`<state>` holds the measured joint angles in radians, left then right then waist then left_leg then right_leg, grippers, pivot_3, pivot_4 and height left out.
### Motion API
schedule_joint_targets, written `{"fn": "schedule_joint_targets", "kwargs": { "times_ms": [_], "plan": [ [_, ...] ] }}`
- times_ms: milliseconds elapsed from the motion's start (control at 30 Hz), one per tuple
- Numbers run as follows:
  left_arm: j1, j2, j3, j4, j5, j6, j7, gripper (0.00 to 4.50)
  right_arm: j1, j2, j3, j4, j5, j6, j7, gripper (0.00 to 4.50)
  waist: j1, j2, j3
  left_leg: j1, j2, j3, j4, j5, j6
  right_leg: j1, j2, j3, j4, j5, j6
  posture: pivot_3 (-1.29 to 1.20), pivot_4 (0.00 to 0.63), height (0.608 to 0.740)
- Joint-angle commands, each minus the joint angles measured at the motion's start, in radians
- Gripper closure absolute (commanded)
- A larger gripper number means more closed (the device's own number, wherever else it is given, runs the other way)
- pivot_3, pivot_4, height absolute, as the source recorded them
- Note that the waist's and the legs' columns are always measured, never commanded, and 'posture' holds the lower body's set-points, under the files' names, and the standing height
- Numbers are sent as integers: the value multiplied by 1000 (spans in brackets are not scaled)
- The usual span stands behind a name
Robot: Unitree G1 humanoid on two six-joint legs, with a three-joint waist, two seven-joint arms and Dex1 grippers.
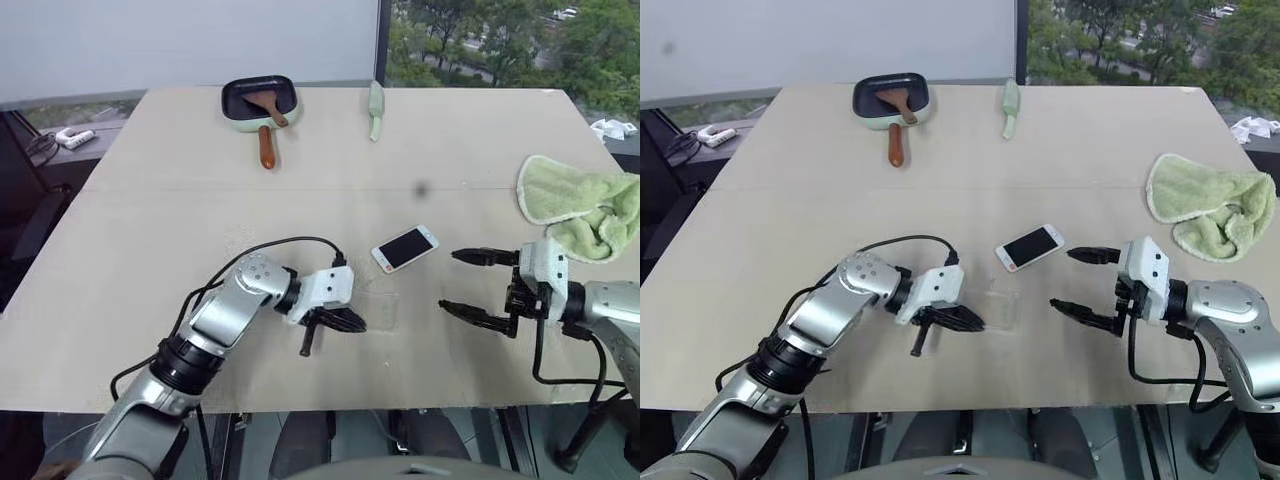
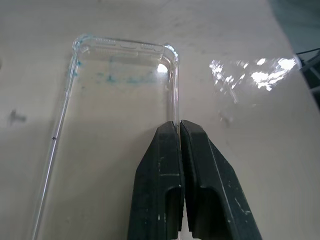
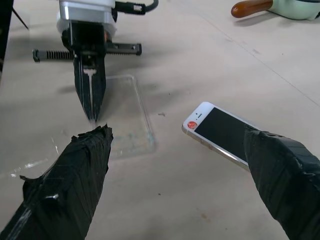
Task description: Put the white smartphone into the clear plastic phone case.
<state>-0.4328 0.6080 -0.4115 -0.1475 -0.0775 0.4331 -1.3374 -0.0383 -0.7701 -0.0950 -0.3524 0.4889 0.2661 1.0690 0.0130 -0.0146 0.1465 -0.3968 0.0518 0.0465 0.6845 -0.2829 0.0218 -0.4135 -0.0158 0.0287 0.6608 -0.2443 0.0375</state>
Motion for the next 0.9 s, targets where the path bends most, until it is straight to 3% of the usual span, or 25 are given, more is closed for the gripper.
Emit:
{"fn": "schedule_joint_targets", "kwargs": {
  "times_ms": [33,167,267,500,533,733,900],
  "plan": [
    [14,0,-18,-19,24,-33,49,4427,-4,-14,-14,-5,11,-20,29,0,1,0,0,0,0,0,0,0,0,0,0,0,0,0,0,0,150,740],
    [16,-22,-10,-20,17,-37,95,4427,-2,-29,-15,-6,25,-7,65,0,2,0,0,0,-1,0,0,0,0,0,-1,0,0,0,0,0,150,740],
    [13,-54,11,-31,-13,-17,131,3651,-4,-34,-14,-3,25,-9,80,0,2,0,0,0,-1,0,1,0,0,1,-1,0,0,0,0,0,150,740],
    [21,-44,58,-91,-100,48,135,246,-34,-34,-6,22,-1,-13,79,0,-3,0,0,0,-1,-1,0,0,0,0,0,0,0,0,0,0,150,740],
    [26,-36,75,-107,-118,62,138,33,-48,-35,2,33,-24,-10,63,0,-3,0,0,0,-1,-1,0,0,0,0,0,0,0,0,0,0,150,740],
    [37,6,252,-155,-244,137,182,33,-180,-19,55,126,-131,49,-50,0,-4,0,0,0,-1,0,0,0,0,0,-1,1,0,0,0,0,150,740],
    [76,121,411,-135,-304,151,183,33,-323,-33,164,278,-248,-39,12,0,-7,0,1,1,-1,0,0,0,0,0,0,0,0,0,0,0,150,740]
  ]
}}
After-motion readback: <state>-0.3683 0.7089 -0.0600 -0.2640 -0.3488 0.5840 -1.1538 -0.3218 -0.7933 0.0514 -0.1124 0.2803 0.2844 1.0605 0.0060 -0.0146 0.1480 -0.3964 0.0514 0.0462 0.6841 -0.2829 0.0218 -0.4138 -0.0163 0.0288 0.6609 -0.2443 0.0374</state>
